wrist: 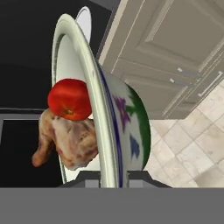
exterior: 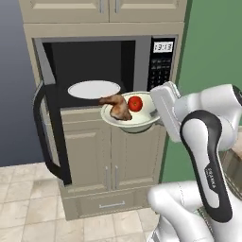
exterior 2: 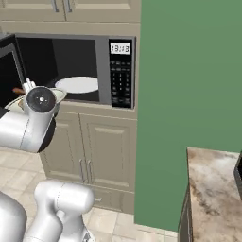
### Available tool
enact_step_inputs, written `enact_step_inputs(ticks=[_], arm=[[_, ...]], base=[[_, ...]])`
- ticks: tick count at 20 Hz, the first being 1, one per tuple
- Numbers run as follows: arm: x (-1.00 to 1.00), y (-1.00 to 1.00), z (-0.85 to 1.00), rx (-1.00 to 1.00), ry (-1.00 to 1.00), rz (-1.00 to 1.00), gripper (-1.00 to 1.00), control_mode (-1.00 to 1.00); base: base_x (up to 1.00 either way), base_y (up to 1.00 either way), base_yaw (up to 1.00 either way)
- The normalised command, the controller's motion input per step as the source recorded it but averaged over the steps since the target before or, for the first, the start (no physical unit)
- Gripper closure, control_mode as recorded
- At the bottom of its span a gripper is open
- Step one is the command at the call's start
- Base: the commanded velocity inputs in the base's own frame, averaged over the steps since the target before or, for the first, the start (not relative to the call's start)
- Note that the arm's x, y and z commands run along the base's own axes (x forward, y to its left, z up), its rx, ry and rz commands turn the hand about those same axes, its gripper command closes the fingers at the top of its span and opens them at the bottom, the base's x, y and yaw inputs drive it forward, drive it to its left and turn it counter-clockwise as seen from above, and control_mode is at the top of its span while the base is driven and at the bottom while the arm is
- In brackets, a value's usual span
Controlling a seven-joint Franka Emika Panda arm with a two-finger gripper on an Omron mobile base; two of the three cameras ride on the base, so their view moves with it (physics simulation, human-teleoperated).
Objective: The microwave is finished heating the chicken drumstick and tomato. Take the bowl containing the food and place it on the dining counter.
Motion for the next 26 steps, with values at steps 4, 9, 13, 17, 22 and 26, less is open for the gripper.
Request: enact_step_inputs(ticks=[4, 9, 13, 17, 22, 26], arm=[[0.0, 0.0, 0.0, 0.0, 0.0, 0.0, 1.0, 1.0], [0.0, 0.0, 0.0, 0.0, 0.0, 0.0, 1.0, 1.0], [0.0, 0.0, 0.0, 0.0, 0.0, 0.0, 1.0, 1.0], [0.0, 0.0, 0.0, 0.0, 0.0, 0.0, 1.0, 1.0], [0.0, 0.0, 0.0, 0.0, 0.0, 0.0, 1.0, 1.0], [0.0, 0.0, 0.0, 0.0, 0.0, 0.0, 1.0, 1.0]], base=[[-0.67, -0.15, 0.29], [-0.81, -0.26, 0.69], [-0.57, -0.12, 0.99], [-0.29, 0.0, 1.0], [-0.02, 0.0, 1.0], [0.0, 0.0, 1.0]])
